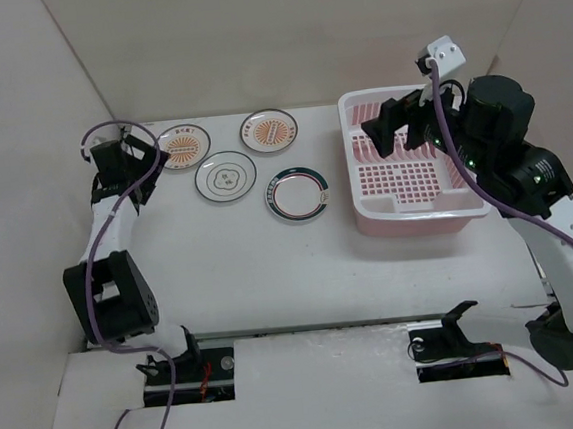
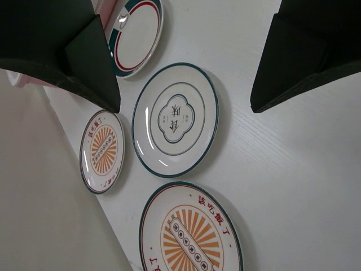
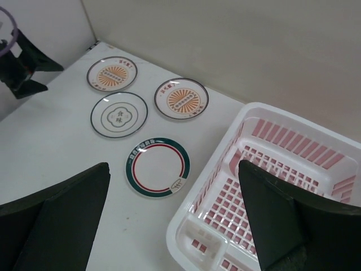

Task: Load the plates into the dish rack

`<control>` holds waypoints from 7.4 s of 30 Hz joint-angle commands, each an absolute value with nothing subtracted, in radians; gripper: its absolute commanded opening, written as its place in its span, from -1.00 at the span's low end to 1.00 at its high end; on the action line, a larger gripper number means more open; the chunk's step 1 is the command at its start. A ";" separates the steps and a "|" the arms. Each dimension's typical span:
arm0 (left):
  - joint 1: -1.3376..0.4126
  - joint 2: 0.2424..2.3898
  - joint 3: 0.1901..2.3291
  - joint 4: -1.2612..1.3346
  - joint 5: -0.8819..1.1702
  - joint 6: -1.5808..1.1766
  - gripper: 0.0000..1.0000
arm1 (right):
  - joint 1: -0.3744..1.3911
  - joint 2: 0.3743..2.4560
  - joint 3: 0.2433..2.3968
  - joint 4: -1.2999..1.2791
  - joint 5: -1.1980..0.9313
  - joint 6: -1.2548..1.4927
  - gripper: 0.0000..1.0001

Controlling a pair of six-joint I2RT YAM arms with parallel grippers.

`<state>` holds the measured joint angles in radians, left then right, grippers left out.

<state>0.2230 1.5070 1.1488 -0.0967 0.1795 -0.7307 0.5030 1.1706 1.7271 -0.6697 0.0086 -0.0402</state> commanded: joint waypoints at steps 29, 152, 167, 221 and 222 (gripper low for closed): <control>0.282 2.180 1.221 0.557 0.364 -1.152 0.60 | 0.606 1.183 1.769 -0.646 0.058 -0.153 1.00; -0.124 1.405 1.710 -0.442 0.407 -0.824 1.00 | 0.970 1.706 1.663 -0.190 0.232 -0.511 -1.00; -0.325 1.524 1.590 -0.729 -0.358 -0.566 1.00 | 0.414 1.482 1.626 -0.262 -0.124 -0.031 -1.00; -0.186 1.485 1.434 -0.546 -0.161 -0.505 1.00 | 0.156 1.697 1.378 -0.041 -0.199 0.141 -1.00; -0.186 1.485 1.434 -0.546 -0.161 -0.505 1.00 | 0.156 1.706 1.378 -0.051 -0.199 0.141 -1.00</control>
